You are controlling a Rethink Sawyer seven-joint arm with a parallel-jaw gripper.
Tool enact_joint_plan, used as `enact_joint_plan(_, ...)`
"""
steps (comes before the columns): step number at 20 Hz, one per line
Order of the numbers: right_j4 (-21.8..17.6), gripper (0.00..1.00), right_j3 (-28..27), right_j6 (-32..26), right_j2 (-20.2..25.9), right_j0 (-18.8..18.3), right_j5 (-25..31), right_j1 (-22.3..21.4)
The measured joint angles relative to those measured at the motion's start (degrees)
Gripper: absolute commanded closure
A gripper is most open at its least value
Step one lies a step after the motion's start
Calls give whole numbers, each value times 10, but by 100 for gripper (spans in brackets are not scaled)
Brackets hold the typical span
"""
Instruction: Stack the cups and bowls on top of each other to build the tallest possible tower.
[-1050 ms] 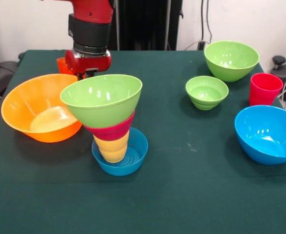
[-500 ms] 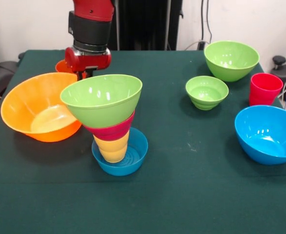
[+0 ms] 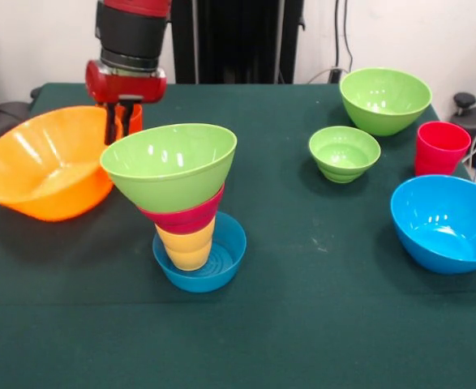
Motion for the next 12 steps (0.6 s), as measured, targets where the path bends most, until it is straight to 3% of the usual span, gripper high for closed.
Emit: enact_joint_plan(12, 69, 100, 33, 0, 31, -49, 23, -61)
